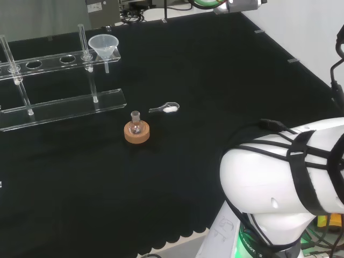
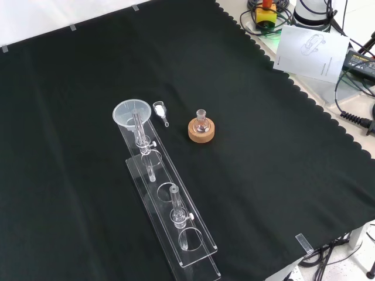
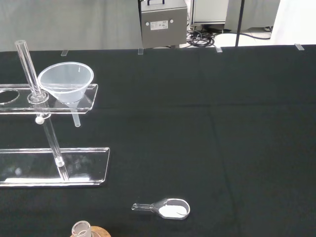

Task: Pick up the funnel from the transparent funnel stand.

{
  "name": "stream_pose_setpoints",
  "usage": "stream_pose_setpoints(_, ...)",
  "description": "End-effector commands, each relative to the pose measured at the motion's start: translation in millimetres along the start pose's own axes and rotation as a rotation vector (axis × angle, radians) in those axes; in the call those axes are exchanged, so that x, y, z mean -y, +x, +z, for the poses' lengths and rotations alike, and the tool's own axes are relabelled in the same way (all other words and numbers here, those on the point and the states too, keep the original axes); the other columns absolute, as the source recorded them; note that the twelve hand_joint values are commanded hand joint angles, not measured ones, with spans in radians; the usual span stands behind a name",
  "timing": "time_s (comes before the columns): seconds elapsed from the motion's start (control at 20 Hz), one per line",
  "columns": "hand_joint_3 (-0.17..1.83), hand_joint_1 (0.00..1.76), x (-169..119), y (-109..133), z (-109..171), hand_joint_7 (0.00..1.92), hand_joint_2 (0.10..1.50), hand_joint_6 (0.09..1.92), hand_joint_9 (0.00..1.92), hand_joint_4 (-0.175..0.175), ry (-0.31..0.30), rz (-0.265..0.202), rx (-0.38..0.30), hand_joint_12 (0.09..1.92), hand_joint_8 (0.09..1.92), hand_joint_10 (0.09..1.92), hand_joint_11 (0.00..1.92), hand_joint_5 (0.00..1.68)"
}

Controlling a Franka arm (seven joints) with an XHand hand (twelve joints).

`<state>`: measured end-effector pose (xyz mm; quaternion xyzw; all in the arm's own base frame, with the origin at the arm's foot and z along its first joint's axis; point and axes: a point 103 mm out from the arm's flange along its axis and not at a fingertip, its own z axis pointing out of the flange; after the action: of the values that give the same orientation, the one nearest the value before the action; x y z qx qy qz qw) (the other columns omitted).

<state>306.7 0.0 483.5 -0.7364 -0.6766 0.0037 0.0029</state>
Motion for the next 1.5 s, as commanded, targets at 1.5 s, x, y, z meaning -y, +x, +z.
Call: stream_pose_setpoints(1.5, 0.38, 0.0, -123.1, -18.8, 57.7, 0.01, 1.19, 0.09, 0.1, -0.006, 0.061, -0.017, -0.001, 1.35, 0.44, 0.64, 0.0, 0.21)
